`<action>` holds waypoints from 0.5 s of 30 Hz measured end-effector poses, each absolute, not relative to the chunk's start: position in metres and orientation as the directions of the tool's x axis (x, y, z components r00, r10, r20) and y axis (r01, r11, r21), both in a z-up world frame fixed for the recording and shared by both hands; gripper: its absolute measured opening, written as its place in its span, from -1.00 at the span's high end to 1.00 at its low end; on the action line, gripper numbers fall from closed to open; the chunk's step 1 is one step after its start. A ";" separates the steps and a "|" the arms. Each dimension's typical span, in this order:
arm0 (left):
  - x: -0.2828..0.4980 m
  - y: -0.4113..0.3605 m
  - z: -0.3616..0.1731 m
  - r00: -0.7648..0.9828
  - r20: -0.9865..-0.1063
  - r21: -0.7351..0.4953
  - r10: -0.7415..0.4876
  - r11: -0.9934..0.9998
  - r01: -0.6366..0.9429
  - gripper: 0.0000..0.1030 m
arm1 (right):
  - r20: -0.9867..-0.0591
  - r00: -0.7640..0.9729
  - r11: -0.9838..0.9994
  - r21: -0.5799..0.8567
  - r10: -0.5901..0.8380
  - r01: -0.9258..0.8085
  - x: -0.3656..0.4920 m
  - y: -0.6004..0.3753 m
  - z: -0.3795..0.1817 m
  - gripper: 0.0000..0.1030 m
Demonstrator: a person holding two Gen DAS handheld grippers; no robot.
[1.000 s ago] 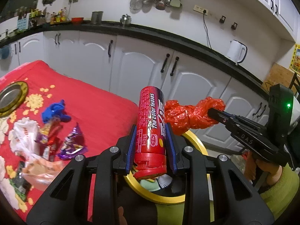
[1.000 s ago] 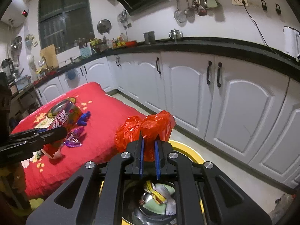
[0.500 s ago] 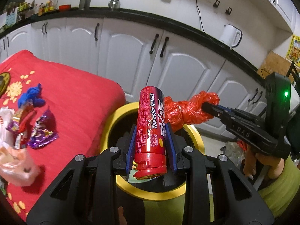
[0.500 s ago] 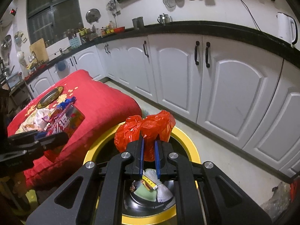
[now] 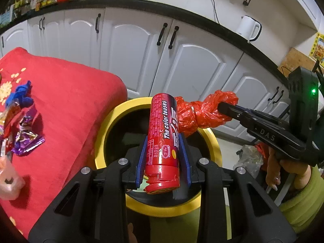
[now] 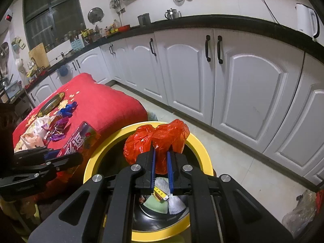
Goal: Collect trash
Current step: 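Open both tools to drop the red can and red bag into the bin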
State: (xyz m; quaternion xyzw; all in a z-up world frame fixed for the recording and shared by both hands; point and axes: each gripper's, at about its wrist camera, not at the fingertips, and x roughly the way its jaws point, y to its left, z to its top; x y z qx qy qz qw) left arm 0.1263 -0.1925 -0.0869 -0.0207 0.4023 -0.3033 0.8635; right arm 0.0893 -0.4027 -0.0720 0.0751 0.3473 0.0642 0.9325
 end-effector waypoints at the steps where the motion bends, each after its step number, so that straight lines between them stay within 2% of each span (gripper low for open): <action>1: 0.127 -0.193 -0.088 0.490 -0.684 -0.283 -0.541 0.815 0.505 0.55 | -0.638 0.750 0.980 0.187 0.173 -0.067 0.089 -0.403 -0.072 0.79; 6: 0.129 -0.191 -0.090 0.486 -0.686 -0.291 -0.541 0.817 0.498 0.56 | -0.641 0.747 0.978 0.197 0.176 -0.061 0.089 -0.405 -0.074 0.61; 10: 0.129 -0.190 -0.088 0.492 -0.684 -0.292 -0.539 0.820 0.492 0.54 | -0.642 0.746 0.978 0.200 0.176 -0.059 0.090 -0.404 -0.074 0.54; 12: 0.128 -0.190 -0.088 0.493 -0.681 -0.295 -0.541 0.820 0.491 0.43 | -0.640 0.747 0.978 0.200 0.177 -0.060 0.090 -0.404 -0.074 0.48; 15: 0.128 -0.187 -0.086 0.498 -0.676 -0.297 -0.544 0.819 0.490 0.40 | -0.638 0.750 0.978 0.200 0.176 -0.060 0.090 -0.404 -0.073 0.44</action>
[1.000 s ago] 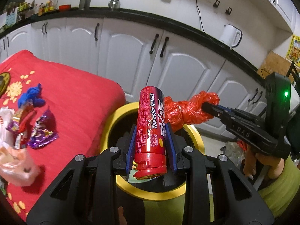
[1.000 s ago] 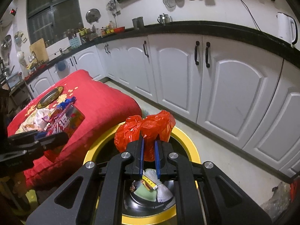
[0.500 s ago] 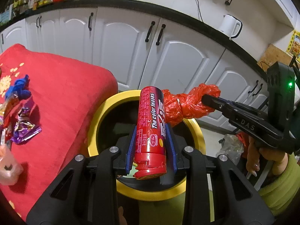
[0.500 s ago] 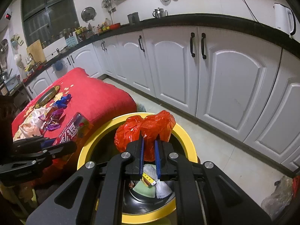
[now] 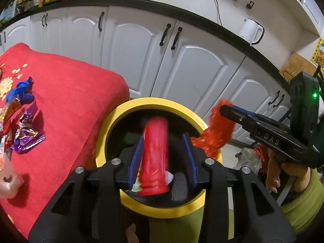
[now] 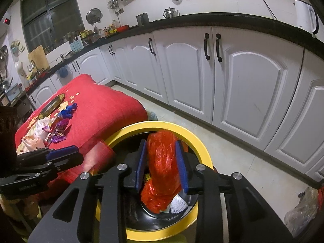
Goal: Collect trash
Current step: 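Open both tools to drop the red can and red bag into the bin, then move both tools back over the remaining trash on the table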
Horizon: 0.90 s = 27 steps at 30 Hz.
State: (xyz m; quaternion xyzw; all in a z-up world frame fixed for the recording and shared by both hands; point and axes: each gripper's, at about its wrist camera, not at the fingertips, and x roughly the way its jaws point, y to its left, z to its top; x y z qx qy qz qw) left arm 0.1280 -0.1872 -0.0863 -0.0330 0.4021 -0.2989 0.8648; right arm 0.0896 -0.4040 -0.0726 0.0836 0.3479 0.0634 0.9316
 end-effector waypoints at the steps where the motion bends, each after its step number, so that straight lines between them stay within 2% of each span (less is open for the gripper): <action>1: 0.128 -0.187 -0.086 0.500 -0.674 -0.297 -0.543 0.820 0.490 0.38 | -0.637 0.751 0.978 0.200 0.177 -0.061 0.090 -0.404 -0.071 0.43; 4: 0.128 -0.185 -0.084 0.507 -0.668 -0.301 -0.544 0.821 0.485 0.26 | -0.629 0.757 0.978 0.199 0.176 -0.062 0.087 -0.403 -0.068 0.37; 7: 0.127 -0.181 -0.081 0.525 -0.660 -0.296 -0.537 0.829 0.475 0.05 | -0.621 0.764 0.978 0.200 0.176 -0.063 0.085 -0.402 -0.063 0.27; 9: 0.125 -0.179 -0.077 0.542 -0.652 -0.289 -0.530 0.835 0.468 -0.15 | -0.614 0.769 0.978 0.200 0.176 -0.064 0.083 -0.401 -0.061 0.20; 10: 0.125 -0.177 -0.076 0.548 -0.648 -0.289 -0.529 0.836 0.466 -0.19 | -0.611 0.772 0.978 0.199 0.176 -0.065 0.083 -0.401 -0.060 0.18; 15: 0.121 -0.167 -0.065 0.595 -0.627 -0.277 -0.503 0.858 0.434 -0.69 | -0.590 0.787 0.978 0.197 0.180 -0.076 0.080 -0.396 -0.052 0.02; 18: 0.117 -0.159 -0.057 0.635 -0.607 -0.261 -0.477 0.875 0.408 -0.78 | -0.577 0.796 0.977 0.198 0.184 -0.082 0.077 -0.392 -0.047 -0.08; 27: 0.111 -0.135 -0.036 0.718 -0.559 -0.235 -0.414 0.910 0.342 -0.79 | -0.535 0.819 0.974 0.192 0.208 -0.122 0.072 -0.378 -0.032 -0.25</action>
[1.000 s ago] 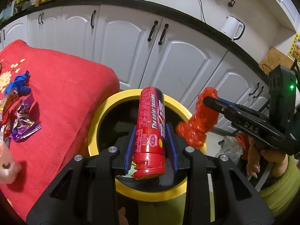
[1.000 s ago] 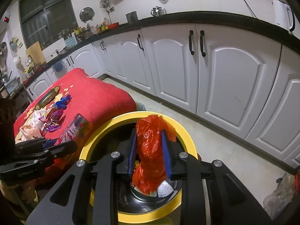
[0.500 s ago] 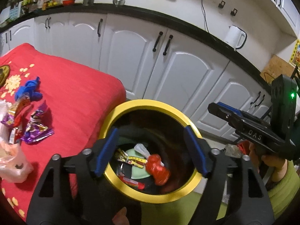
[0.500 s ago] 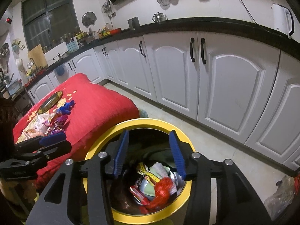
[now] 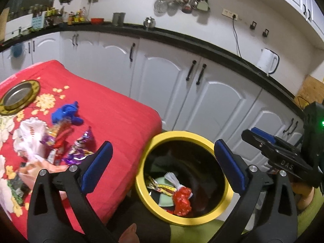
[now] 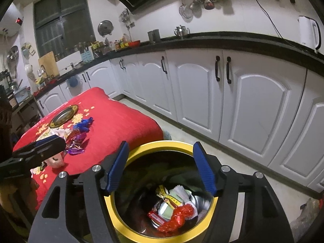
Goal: Collect trash
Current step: 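Move both tools back over the remaining trash on the table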
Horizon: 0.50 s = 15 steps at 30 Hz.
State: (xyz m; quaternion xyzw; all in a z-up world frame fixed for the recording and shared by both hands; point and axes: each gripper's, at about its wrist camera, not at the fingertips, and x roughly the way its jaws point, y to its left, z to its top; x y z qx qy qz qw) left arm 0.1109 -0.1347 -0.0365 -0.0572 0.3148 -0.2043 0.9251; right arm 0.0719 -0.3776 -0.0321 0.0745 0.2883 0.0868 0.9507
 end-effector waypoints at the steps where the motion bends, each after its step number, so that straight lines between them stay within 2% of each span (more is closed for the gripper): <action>1: 0.110 -0.132 -0.034 0.727 -0.554 -0.229 -0.405 0.914 0.335 -0.79 | -0.531 0.820 0.973 0.191 0.213 -0.129 0.072 -0.375 -0.030 -0.25; 15: 0.097 -0.093 -0.014 0.812 -0.489 -0.203 -0.318 0.947 0.249 -0.79 | -0.496 0.821 0.959 0.183 0.281 -0.218 0.071 -0.339 -0.013 -0.36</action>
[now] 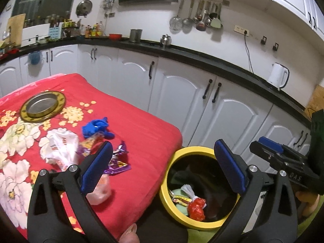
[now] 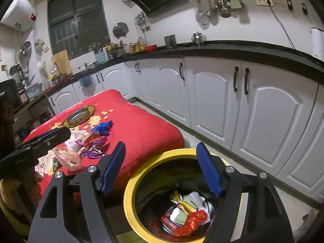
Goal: Collect trash
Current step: 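Move both tools back over the remaining trash on the table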
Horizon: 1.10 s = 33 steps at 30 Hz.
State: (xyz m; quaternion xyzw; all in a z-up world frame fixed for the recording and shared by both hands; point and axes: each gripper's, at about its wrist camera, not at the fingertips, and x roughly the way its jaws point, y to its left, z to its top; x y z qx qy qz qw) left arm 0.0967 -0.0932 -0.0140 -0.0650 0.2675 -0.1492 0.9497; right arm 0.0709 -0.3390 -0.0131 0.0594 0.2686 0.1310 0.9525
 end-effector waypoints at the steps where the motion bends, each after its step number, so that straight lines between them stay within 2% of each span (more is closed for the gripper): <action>1: 0.096 -0.090 -0.013 0.816 -0.486 -0.206 -0.314 0.948 0.242 -0.79 | -0.496 0.819 0.957 0.182 0.288 -0.226 0.072 -0.335 -0.012 -0.36; 15: 0.090 -0.046 -0.011 0.849 -0.471 -0.243 -0.238 0.961 0.134 -0.79 | -0.495 0.794 0.935 0.157 0.353 -0.318 0.074 -0.290 -0.003 -0.42; 33: 0.085 0.008 -0.032 0.836 -0.531 -0.281 -0.137 0.959 -0.021 -0.79 | -0.501 0.752 0.898 0.140 0.428 -0.417 0.101 -0.232 0.007 -0.42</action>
